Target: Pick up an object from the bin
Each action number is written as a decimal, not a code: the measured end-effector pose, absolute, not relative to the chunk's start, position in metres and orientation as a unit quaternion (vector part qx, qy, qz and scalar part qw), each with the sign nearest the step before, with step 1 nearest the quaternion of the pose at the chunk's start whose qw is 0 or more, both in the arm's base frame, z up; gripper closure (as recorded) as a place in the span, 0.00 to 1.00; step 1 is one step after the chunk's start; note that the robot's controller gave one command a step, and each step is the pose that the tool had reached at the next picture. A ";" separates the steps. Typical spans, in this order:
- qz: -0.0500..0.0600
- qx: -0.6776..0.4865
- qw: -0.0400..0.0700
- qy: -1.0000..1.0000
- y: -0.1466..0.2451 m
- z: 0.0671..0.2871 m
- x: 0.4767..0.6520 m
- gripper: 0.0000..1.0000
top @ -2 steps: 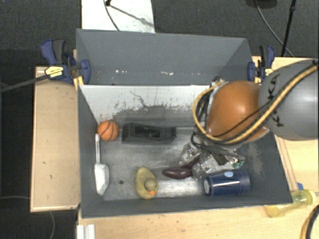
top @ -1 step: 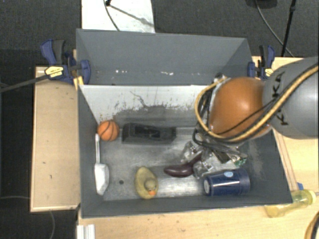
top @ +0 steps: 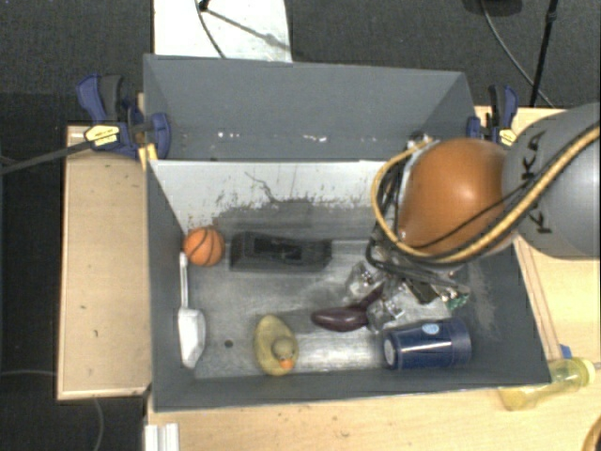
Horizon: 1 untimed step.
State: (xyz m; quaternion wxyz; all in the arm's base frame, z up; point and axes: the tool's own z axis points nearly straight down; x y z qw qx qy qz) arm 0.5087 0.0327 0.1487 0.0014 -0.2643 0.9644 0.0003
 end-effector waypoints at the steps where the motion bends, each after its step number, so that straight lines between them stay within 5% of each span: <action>1: 0.000 -0.264 0.002 0.965 0.033 0.158 0.509 1.00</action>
Offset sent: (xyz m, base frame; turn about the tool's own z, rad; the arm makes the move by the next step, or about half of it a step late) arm -0.0001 0.0000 0.0502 0.0000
